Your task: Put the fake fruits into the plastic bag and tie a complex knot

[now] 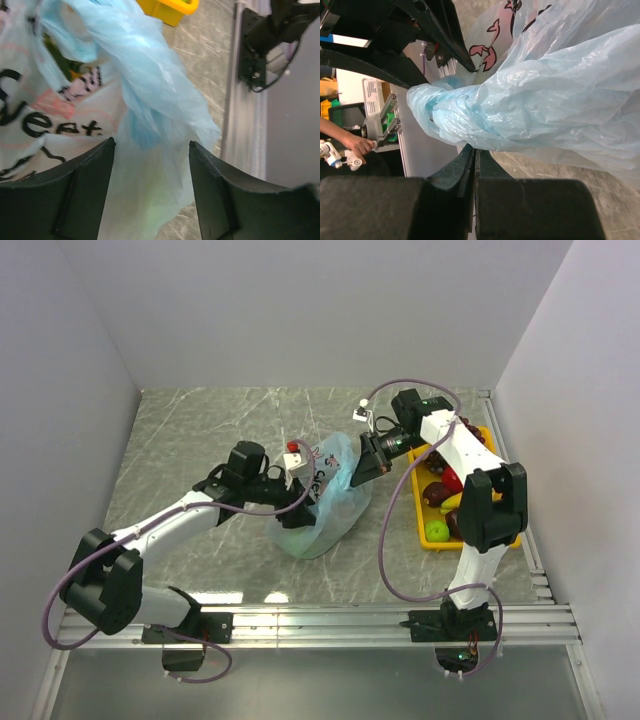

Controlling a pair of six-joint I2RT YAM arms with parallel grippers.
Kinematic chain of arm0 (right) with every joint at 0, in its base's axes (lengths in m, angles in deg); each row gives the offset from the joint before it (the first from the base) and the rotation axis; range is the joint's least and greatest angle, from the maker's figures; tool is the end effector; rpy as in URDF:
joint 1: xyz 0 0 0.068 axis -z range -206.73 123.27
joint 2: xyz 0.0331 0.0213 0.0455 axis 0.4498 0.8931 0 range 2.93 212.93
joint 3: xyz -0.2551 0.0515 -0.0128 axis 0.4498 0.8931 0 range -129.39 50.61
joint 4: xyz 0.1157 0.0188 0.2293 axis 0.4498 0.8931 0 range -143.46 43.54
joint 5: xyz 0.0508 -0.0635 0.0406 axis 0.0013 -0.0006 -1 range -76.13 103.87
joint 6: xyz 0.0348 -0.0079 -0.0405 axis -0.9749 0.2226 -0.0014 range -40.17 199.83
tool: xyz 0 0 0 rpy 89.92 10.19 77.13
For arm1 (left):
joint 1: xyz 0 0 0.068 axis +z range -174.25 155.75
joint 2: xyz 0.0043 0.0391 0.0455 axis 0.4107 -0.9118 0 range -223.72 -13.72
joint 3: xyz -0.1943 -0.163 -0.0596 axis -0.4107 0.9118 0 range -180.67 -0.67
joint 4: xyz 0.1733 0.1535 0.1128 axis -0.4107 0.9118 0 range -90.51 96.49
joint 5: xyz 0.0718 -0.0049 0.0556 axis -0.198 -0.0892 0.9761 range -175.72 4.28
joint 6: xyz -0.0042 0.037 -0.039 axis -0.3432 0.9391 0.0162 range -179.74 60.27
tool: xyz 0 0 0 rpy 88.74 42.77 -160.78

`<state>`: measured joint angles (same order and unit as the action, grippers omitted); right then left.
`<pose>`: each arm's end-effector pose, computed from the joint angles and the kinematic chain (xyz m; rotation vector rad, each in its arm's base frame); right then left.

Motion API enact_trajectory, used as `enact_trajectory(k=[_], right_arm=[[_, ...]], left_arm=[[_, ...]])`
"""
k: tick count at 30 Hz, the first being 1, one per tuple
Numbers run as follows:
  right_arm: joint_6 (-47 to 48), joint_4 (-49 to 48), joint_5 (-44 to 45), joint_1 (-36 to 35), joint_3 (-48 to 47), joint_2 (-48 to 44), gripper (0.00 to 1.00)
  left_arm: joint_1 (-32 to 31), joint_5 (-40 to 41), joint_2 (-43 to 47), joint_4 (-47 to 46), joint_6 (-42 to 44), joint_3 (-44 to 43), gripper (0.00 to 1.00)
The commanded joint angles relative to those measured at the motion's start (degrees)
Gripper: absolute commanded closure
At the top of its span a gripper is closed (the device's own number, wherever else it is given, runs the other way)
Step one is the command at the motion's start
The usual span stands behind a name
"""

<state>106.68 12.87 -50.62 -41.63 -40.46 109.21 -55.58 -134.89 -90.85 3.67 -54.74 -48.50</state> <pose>0.3315 0.1216 0.2611 -0.9872 2.2653 1.5296 0.2290 -0.1710 0.2392 1.1394 1.8248 -1.1864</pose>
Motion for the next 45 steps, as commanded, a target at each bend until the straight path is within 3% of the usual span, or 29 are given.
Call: enact_trajectory(k=[1,8,11,12,14,16,17,26,35,36,39,45], right_arm=[[-0.05,-0.85,-2.13,-0.49,-0.08,-0.46,1.0],[1.01,0.56,-2.57,-0.57,-0.16,-0.37,1.0],[1.8,1.17,-2.22,-0.49,-0.51,-0.28,1.0],[2.06,1.35,-1.79,-0.57,-0.52,-0.28,1.0],[2.5,2.05,-0.65,-0.22,-0.52,-0.2,1.0],[3.55,2.93,0.24,0.56,-0.78,0.06,1.0],[4.17,3.45,1.37,1.0,-1.13,0.07,1.0],[4.62,2.32,8.15,5.13,-1.75,-0.02,1.0],[5.05,0.55,11.41,6.81,-1.22,1.03,1.0],[5.14,0.99,10.71,6.55,-1.57,1.3,1.0],[5.67,1.88,8.6,4.71,-2.1,1.12,1.0],[5.76,1.62,7.19,3.21,-1.22,1.39,1.0]], left_arm=[[-0.31,4.42,0.04,-1.72,3.0,-2.88,0.34],[-0.4,5.22,-1.27,-3.31,2.57,-4.02,0.42],[-0.4,5.66,-1.89,-3.13,2.56,-4.63,0.57],[-0.4,5.75,-1.89,-2.87,2.56,-4.72,0.69],[-0.13,5.4,-1.37,-2.17,2.56,-4.64,0.79],[0.04,4.96,-0.58,-0.41,2.83,-4.2,0.97],[0.74,4.78,0.38,0.12,2.65,-3.5,0.99],[4.79,7.94,6.63,7.06,1.6,-0.16,1.0],[4.79,12.79,13.4,9.09,2.21,3.01,1.0],[4.79,12.26,13.4,8.82,2.56,2.92,0.97],[4.88,11.11,12.09,8.91,2.74,0.56,0.69],[4.79,9.88,9.1,11.63,7.92,-4.63,0.56]])
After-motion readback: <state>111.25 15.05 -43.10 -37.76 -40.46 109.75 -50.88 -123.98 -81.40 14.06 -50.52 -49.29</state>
